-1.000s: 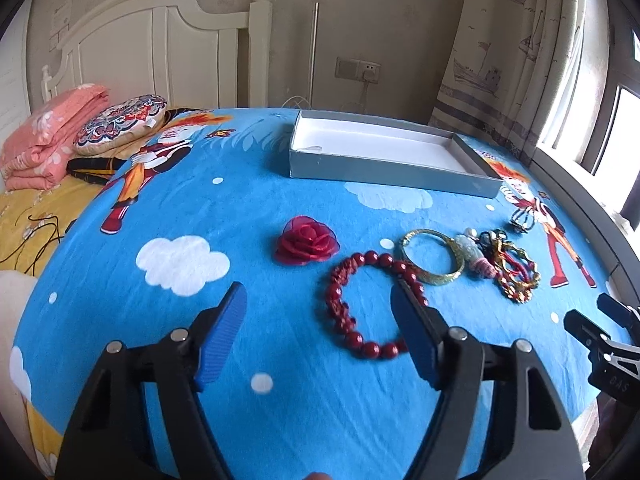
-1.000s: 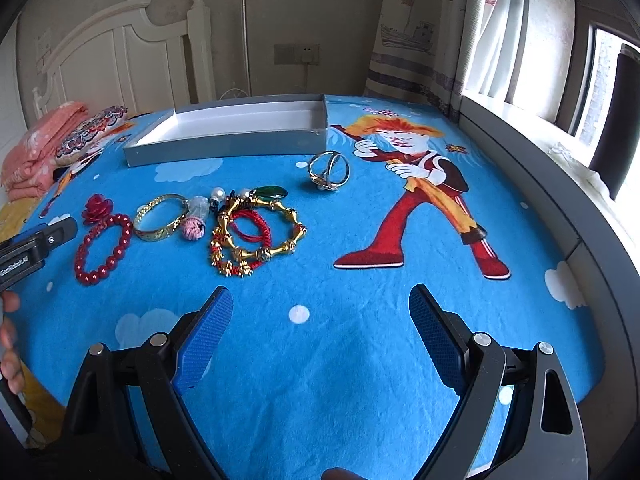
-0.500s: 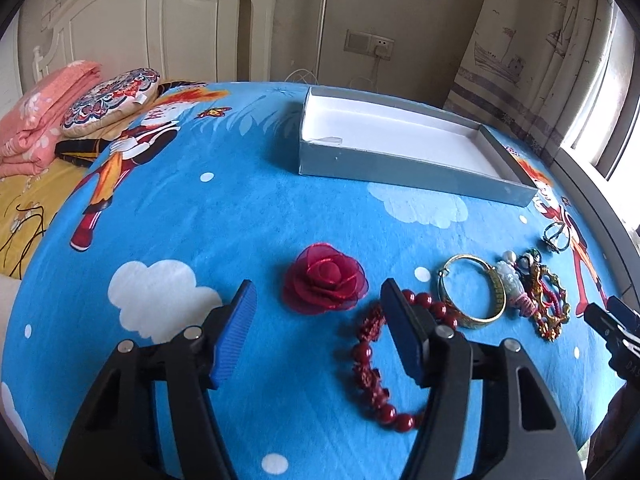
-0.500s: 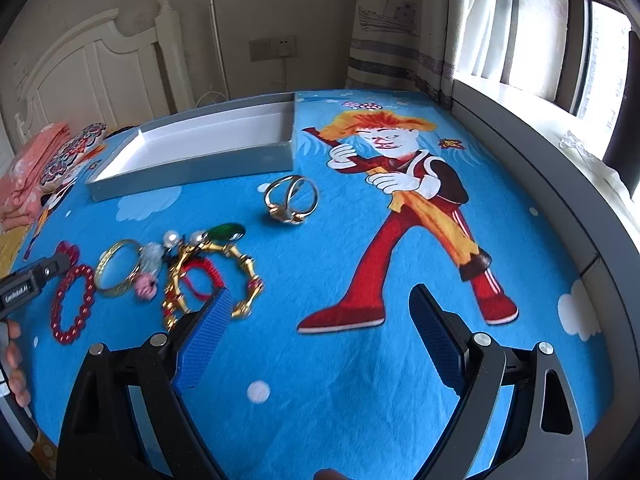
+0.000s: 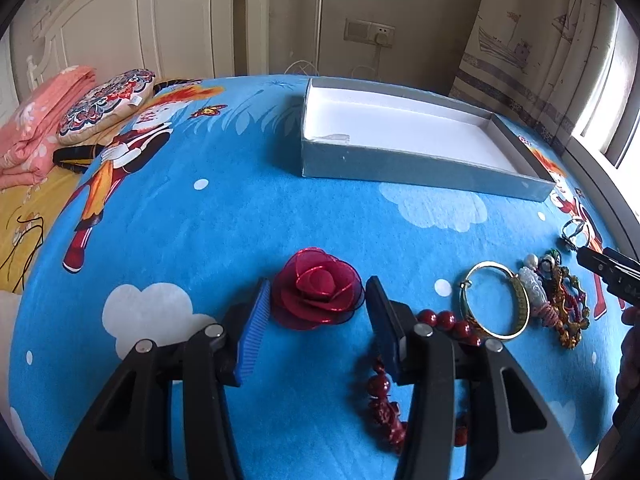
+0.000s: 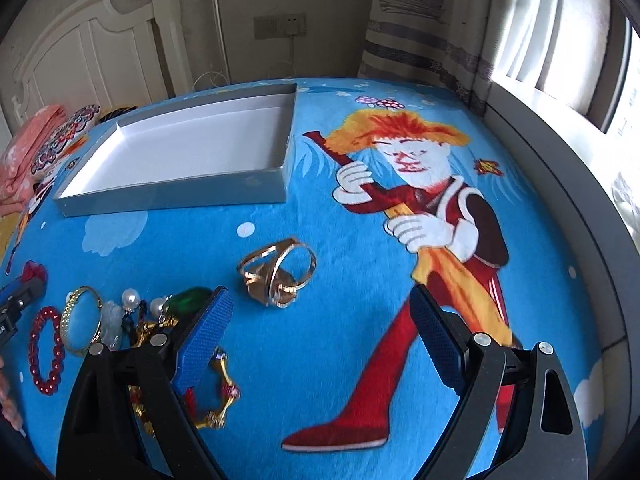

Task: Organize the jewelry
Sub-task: 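Grasp the gold two-band ring with the right tool while the left tool grasps the red rose, then carry the ring into the white tray and open the right tool while the left tool drops the rose there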

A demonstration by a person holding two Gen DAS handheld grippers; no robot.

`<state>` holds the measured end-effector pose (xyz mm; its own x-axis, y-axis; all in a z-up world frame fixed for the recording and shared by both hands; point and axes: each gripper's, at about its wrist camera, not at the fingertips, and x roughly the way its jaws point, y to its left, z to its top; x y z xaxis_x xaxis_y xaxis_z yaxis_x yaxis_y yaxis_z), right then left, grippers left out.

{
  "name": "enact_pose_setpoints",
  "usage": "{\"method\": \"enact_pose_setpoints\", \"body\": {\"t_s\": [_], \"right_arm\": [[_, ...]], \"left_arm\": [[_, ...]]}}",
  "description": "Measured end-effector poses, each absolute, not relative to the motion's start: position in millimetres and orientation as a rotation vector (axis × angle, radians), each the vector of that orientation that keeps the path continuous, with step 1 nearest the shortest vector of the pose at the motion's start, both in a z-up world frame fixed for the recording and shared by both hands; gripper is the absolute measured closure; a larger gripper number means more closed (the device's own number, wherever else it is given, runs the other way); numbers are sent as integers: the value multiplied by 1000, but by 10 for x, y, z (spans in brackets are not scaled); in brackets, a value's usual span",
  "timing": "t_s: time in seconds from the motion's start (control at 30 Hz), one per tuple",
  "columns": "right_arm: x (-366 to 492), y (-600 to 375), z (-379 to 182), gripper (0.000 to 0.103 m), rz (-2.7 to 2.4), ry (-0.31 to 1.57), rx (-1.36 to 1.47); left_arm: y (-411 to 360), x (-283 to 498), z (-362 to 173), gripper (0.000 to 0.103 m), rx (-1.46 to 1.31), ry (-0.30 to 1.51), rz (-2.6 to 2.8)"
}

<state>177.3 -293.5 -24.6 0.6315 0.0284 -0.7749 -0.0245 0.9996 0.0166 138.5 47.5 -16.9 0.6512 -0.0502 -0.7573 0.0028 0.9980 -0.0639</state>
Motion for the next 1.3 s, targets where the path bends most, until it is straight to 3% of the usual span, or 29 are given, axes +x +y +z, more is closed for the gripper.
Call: {"method": "enact_pose_setpoints", "body": {"t_s": [0.3,0.37,0.83,1.3], "right_arm": [[1938,-2868,-315,46,107,920,-25],[1920,-2859,-304,61,115,913,-28],[1741,-2845,-84,63,62,840,47],[2085,-2497,240,63,62,753,85]], "left_arm": [[474,1484,-46,56,-68,841,-48],[473,1503,-42,56,-68,841,-50],[409,1593,10,56,-57,827,-72],[177,1852,306,56,-11,746,-98]]}}
